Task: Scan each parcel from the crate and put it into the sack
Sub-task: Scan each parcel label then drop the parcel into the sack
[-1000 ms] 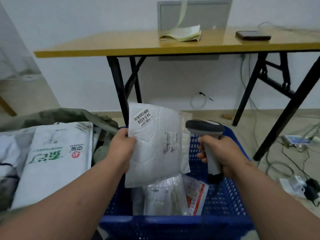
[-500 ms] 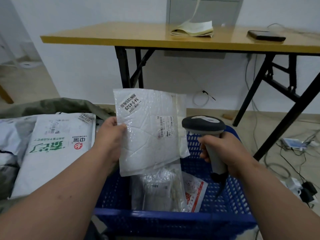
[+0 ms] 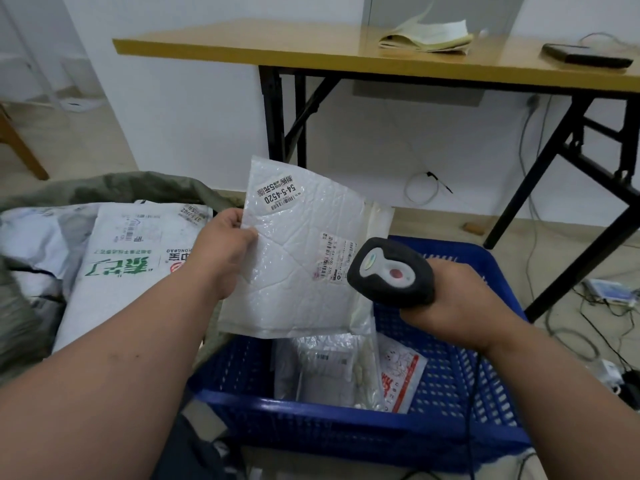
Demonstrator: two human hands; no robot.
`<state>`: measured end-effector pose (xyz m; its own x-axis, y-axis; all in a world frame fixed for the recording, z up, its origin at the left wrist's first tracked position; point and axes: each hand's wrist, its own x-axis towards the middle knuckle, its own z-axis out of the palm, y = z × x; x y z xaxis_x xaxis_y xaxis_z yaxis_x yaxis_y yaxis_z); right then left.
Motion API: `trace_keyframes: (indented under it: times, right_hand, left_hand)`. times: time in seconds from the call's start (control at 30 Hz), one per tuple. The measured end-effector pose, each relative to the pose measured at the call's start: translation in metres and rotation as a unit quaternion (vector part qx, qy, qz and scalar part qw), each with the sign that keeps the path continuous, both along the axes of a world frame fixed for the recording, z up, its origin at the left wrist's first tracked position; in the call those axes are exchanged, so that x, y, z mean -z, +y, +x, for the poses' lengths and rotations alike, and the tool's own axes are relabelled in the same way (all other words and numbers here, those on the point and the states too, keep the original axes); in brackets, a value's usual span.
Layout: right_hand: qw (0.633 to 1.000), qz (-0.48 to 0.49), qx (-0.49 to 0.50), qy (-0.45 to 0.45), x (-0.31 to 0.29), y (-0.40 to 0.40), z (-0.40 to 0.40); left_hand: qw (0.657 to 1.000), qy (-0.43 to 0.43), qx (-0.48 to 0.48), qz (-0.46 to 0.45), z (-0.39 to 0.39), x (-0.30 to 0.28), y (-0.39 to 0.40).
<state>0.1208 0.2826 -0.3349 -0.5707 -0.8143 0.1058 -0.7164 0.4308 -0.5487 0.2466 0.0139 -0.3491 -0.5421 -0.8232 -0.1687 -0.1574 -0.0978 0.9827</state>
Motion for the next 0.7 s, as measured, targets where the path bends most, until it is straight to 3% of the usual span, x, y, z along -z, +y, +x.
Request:
trace_keyframes:
  times: [0.27,0.7]
  right_hand:
    - [0.996,0.021,-0.042,0.073,-0.0055,-0.0017,0.0042]
    - [0.995,0.036,-0.042,0.085,-0.0066,-0.0057,0.0072]
  left_hand:
    - [1.0,-0.001,0.011,0.002,-0.0023,0.0055,-0.0044]
    - [0.999,0.013,0.004,0.03,0.0004,0.0041,-0.004]
